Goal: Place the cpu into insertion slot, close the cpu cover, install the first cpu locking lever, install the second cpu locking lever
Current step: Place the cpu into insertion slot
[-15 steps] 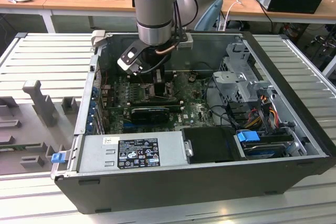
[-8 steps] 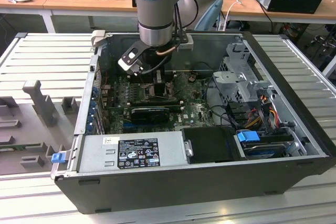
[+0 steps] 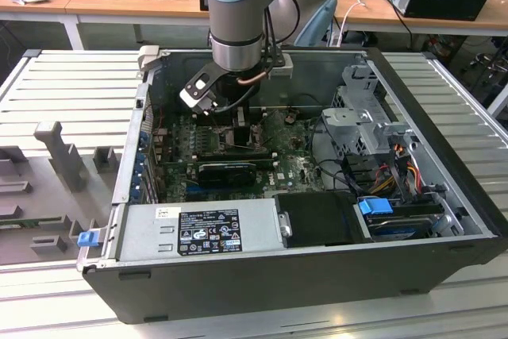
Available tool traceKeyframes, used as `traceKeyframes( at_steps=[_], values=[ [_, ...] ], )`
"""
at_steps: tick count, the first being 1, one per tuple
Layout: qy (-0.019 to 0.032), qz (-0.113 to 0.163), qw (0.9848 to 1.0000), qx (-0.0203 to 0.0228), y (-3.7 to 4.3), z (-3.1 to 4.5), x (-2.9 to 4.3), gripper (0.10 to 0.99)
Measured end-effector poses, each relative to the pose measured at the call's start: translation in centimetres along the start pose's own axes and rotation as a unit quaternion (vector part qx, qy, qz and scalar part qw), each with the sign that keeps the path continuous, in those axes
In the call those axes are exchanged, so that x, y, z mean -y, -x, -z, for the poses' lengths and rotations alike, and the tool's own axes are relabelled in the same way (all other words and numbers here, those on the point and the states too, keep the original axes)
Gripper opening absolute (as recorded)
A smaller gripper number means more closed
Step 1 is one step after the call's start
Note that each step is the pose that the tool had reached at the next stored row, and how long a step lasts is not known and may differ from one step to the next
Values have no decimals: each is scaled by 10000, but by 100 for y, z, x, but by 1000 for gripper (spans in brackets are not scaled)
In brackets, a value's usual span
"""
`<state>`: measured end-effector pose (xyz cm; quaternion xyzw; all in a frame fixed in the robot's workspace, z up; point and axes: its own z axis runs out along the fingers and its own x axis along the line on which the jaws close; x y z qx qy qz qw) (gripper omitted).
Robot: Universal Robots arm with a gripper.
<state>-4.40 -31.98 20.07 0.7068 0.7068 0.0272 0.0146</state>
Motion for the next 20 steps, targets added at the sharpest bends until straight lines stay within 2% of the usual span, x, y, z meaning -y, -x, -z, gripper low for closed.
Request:
traceKeyframes(
  at_steps=[2,3,6,10,15,18,20],
  values=[
    [1,0,10000,-2,-2,-3,0,541],
    [0,0,10000,-1,-3,-2,-1,604],
    [0,0,10000,0,-6,1,-3,604],
    [0,1,10000,9,-7,65,-7,588],
    [0,2,10000,27,-8,99,-9,278],
    [0,4,10000,64,-8,123,-10,106],
    [0,5,10000,77,-8,138,-11,106]
  ],
)
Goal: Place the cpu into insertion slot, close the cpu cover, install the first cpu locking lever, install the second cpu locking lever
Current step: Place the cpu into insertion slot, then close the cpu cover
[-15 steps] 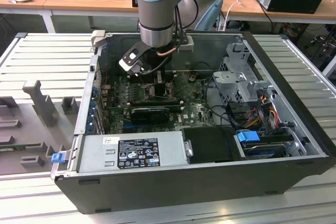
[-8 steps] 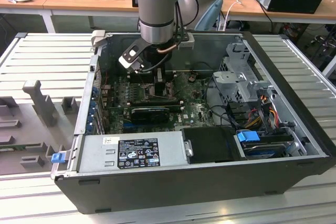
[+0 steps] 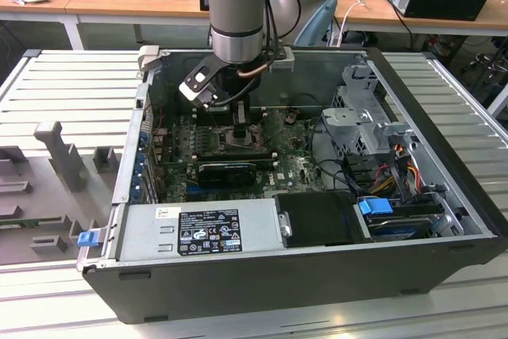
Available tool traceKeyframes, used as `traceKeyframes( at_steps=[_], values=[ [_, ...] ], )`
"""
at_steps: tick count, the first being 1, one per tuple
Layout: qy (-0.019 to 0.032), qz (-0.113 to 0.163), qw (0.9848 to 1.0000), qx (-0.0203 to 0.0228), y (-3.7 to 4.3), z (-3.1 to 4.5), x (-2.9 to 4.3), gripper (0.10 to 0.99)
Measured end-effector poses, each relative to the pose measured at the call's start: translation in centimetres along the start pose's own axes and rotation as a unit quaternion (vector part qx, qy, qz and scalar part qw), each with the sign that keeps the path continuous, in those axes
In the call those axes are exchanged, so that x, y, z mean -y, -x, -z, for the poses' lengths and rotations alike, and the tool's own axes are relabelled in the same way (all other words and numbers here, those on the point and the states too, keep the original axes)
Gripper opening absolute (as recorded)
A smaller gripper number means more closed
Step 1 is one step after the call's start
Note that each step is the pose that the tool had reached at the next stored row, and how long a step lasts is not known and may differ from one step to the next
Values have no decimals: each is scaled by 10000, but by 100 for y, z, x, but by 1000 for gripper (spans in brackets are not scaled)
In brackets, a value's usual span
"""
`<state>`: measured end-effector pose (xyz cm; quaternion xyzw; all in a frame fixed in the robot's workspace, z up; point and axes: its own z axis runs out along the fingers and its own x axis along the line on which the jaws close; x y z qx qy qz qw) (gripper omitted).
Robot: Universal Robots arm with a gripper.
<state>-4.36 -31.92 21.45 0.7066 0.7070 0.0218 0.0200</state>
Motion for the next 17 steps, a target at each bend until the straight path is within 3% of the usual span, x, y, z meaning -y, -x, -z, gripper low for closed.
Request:
traceKeyframes(
  at_steps=[7,9,15,17],
  values=[
    [0,1,10000,21,0,100,-6,106],
    [1,1,10000,20,0,102,-8,106],
    [-5,1,10000,21,0,94,-123,106],
    [-5,0,10000,21,0,94,-124,106]
  ],
)
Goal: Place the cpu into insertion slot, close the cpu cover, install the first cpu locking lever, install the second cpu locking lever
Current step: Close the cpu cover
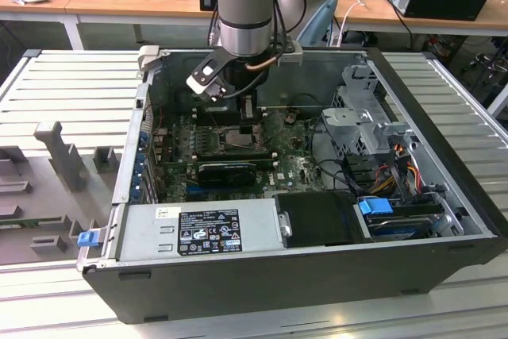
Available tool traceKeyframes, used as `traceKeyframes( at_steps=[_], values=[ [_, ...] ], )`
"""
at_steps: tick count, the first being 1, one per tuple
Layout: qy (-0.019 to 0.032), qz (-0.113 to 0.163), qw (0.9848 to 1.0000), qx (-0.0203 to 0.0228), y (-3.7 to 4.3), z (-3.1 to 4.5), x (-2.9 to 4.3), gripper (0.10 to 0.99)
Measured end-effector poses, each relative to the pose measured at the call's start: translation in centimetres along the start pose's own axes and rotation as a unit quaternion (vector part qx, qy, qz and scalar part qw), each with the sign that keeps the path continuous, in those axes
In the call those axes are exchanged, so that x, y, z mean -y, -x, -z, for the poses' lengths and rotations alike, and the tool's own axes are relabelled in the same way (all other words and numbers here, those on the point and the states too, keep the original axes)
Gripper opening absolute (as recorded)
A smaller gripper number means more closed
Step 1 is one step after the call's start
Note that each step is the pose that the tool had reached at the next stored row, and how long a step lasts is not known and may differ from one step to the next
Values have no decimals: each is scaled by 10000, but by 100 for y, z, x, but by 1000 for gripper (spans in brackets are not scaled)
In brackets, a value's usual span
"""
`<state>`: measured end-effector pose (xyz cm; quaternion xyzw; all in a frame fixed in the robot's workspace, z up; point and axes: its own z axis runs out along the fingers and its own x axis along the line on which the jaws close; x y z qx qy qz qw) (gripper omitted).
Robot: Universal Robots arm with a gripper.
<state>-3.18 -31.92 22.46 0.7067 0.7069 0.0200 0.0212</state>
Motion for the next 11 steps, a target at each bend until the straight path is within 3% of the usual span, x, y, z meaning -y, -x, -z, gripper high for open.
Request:
traceKeyframes(
  at_steps=[4,6,11],
  values=[
    [0,1,10000,0,0,82,-5,106],
    [1,1,10000,0,-3,185,-11,106],
    [-1,1,10000,0,-3,194,-20,106]
  ],
)
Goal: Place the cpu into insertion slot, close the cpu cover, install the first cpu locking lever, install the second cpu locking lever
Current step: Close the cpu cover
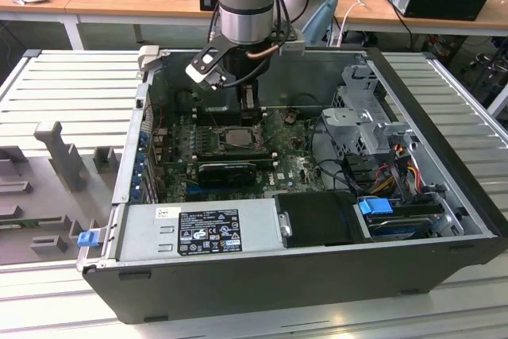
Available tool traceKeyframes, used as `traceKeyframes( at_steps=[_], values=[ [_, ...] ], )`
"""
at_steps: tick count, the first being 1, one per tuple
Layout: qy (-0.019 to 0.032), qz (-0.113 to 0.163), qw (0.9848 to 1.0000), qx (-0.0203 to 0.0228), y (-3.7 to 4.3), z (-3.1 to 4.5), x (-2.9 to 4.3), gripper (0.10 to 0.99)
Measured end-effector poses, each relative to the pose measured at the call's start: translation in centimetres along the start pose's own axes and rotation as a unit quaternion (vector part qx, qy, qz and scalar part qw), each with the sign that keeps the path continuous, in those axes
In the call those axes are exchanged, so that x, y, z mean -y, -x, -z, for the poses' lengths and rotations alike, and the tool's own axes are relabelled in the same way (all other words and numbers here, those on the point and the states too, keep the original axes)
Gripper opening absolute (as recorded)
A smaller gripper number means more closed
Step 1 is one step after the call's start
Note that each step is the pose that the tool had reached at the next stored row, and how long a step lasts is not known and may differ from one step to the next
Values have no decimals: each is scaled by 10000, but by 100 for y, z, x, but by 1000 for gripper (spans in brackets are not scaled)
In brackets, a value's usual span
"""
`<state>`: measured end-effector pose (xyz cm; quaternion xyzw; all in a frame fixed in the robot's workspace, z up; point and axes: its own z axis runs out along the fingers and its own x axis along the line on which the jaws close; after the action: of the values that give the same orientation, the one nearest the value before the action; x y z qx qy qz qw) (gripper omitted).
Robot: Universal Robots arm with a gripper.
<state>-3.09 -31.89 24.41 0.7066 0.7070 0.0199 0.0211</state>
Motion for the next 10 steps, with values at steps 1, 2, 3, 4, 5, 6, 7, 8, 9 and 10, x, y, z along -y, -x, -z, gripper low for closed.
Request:
traceKeyframes(
  at_steps=[1,2,3,4,5,6,7,8,9,10],
  values=[
    [-3,-1,10000,0,0,-2,-29,106],
    [-7,-1,10000,0,0,-4,-53,106],
    [-10,0,10000,0,1,-4,-70,106],
    [-10,1,10000,0,1,-4,-75,106],
    [-11,0,10000,0,0,8,-75,106],
    [-11,0,10000,0,0,34,-77,106],
    [-11,0,10000,0,0,60,-78,106],
    [-10,0,10000,-1,0,101,-81,106],
    [-11,0,10000,-1,0,122,-82,106],
    [-11,0,10000,0,0,160,-84,106]
  ],
)
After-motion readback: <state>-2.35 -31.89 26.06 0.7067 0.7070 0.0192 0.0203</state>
